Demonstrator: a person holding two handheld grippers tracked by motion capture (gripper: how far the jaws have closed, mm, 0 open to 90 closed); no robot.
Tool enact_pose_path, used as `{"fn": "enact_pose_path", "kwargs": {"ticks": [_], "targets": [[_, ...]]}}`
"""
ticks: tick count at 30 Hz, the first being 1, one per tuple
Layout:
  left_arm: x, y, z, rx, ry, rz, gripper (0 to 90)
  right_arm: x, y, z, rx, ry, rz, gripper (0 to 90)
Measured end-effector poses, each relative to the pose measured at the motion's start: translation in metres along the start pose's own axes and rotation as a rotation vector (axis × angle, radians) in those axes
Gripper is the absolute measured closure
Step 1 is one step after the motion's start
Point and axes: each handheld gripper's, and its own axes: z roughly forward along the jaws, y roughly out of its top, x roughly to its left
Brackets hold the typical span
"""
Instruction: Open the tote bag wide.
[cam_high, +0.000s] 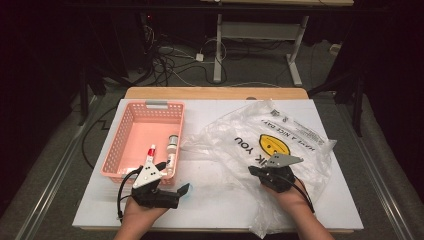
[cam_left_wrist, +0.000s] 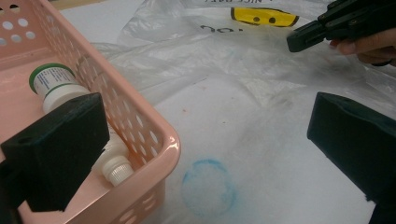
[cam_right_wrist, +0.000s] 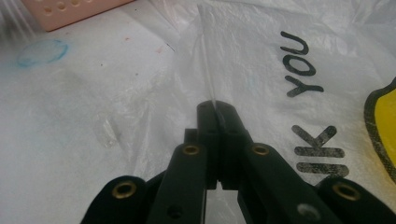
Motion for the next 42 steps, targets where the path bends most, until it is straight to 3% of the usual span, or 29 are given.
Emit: {"fn": "enact_pose_path", "kwargs": {"ticks": [7, 14, 22, 30, 42], "targets": [[0.001, 0.0, 0.0, -0.005, -0.007, -0.006, 0.0, 0.0, 0.002, -0.007, -0.027, -0.023, -0.027, 90.0], [0.004, -0.002, -0.002, -0.008, -0.019, 0.001, 0.0, -0.003, 0.005, -0.014, -0.061, -0.042, -0.019, 90.0], [0.008, -0.001, -0.006, -0.025, -0.025, -0.034, 0.0, -0.002, 0.011, -0.022, -0.103, -0.045, -0.028, 90.0], [0.004, 0.002, -0.004, -0.023, -0.006, -0.019, 0.0, -0.004, 0.018, -0.031, -0.15, -0.049, -0.03, 90.0], [0.009, 0.002, -0.008, -0.039, -0.004, -0.036, 0.0, -0.007, 0.033, -0.049, -0.225, -0.08, -0.032, 90.0]]}}
